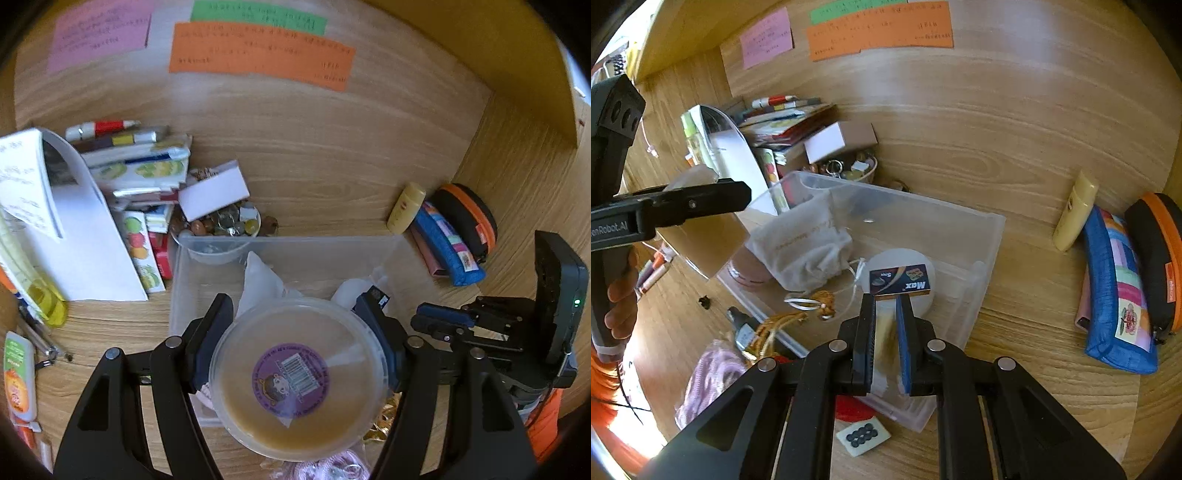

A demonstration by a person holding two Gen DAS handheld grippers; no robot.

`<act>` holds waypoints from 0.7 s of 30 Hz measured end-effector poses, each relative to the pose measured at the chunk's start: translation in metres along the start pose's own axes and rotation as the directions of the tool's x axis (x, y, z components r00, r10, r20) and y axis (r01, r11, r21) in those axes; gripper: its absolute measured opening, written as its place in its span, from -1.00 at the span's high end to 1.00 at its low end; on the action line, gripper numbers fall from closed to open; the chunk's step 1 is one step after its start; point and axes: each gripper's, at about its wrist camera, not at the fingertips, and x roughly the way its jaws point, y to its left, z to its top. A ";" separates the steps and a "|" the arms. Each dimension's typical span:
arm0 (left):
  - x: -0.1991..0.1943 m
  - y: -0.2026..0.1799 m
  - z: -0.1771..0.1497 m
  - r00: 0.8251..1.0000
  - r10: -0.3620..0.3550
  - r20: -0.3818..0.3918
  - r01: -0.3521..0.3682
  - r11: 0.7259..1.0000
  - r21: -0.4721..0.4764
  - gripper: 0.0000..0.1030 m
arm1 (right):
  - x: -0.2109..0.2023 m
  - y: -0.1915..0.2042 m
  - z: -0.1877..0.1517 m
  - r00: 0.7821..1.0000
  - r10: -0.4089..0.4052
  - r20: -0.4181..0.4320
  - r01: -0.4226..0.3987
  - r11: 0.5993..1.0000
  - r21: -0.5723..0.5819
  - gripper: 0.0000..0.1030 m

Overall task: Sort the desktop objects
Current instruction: 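Carry the container and the wooden stick over the clear box, then open right tool releasing the stick while left tool releases the container into box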

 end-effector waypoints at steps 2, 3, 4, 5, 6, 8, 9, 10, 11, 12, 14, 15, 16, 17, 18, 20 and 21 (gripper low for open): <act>0.004 0.000 0.001 1.000 0.002 0.000 -0.002 1.000 0.002 -0.33 | 0.004 -0.001 0.000 1.000 -0.001 -0.009 0.001 1.000 -0.001 0.81; 0.005 0.000 0.002 1.000 0.004 -0.004 -0.004 1.000 0.005 -0.33 | 0.005 -0.002 0.000 1.000 -0.001 -0.013 0.001 1.000 -0.002 0.81; 0.008 0.000 0.002 1.000 0.005 -0.008 -0.005 1.000 0.008 -0.33 | 0.006 -0.003 -0.001 1.000 -0.001 -0.017 0.001 1.000 -0.003 0.81; 0.012 0.000 0.002 1.000 0.007 -0.020 -0.007 1.000 0.015 -0.33 | 0.008 -0.003 -0.001 1.000 -0.003 -0.019 0.003 1.000 -0.004 0.81; 0.017 -0.001 0.002 0.999 0.011 -0.036 -0.011 1.000 0.021 -0.33 | 0.008 -0.002 -0.001 1.000 -0.006 -0.021 0.005 1.000 -0.004 0.81; 0.025 -0.002 0.000 0.998 0.016 -0.058 -0.014 0.999 0.032 -0.33 | 0.008 -0.001 -0.002 1.000 -0.007 -0.018 0.007 1.000 -0.005 0.81; 0.028 -0.003 -0.001 0.998 0.018 -0.067 -0.016 0.999 0.037 -0.33 | 0.008 -0.001 -0.001 1.000 -0.006 -0.018 0.006 1.000 -0.006 0.81; 0.031 -0.004 -0.002 0.997 0.020 -0.074 -0.017 0.999 0.041 -0.33 | 0.008 -0.001 -0.001 1.000 -0.004 -0.017 0.004 1.000 -0.007 0.81; 0.033 -0.004 -0.003 0.997 0.023 -0.077 -0.019 0.999 0.044 -0.33 | 0.008 0.000 -0.001 1.000 -0.003 -0.017 0.003 1.000 -0.008 0.80; 0.034 -0.004 -0.004 0.996 0.028 -0.079 -0.024 0.999 0.049 -0.33 | 0.009 0.001 -0.001 1.000 -0.004 -0.020 0.004 1.000 -0.008 0.80; 0.037 -0.005 -0.006 0.995 0.048 -0.083 -0.043 0.997 0.060 -0.33 | 0.009 0.002 -0.001 1.000 -0.007 -0.025 0.007 1.000 -0.013 0.75; 0.038 -0.005 -0.007 0.995 0.053 -0.088 -0.047 0.997 0.065 -0.33 | 0.009 0.003 -0.001 1.000 -0.015 -0.025 0.014 1.000 -0.017 0.71; 0.039 -0.005 -0.008 0.994 0.058 -0.094 -0.051 0.996 0.070 -0.33 | 0.009 0.004 -0.001 0.999 -0.021 -0.025 0.021 1.000 -0.021 0.63; 0.041 -0.006 -0.009 0.993 0.063 -0.101 -0.055 0.996 0.076 -0.33 | 0.009 0.005 -0.001 0.999 -0.025 -0.022 0.025 0.999 -0.026 0.53; 0.041 -0.007 -0.011 0.992 0.067 -0.104 -0.059 0.995 0.083 -0.33 | 0.008 0.006 -0.001 0.999 -0.028 -0.018 0.028 0.999 -0.031 0.48; 0.041 -0.008 -0.011 0.992 0.073 -0.106 -0.064 0.994 0.087 -0.33 | 0.006 0.009 -0.001 0.999 -0.034 -0.006 0.034 0.999 -0.038 0.31; 0.040 -0.008 -0.011 0.992 0.067 -0.109 -0.058 0.995 0.085 -0.33 | 0.004 0.010 -0.001 0.999 -0.038 0.001 0.038 0.998 -0.043 0.28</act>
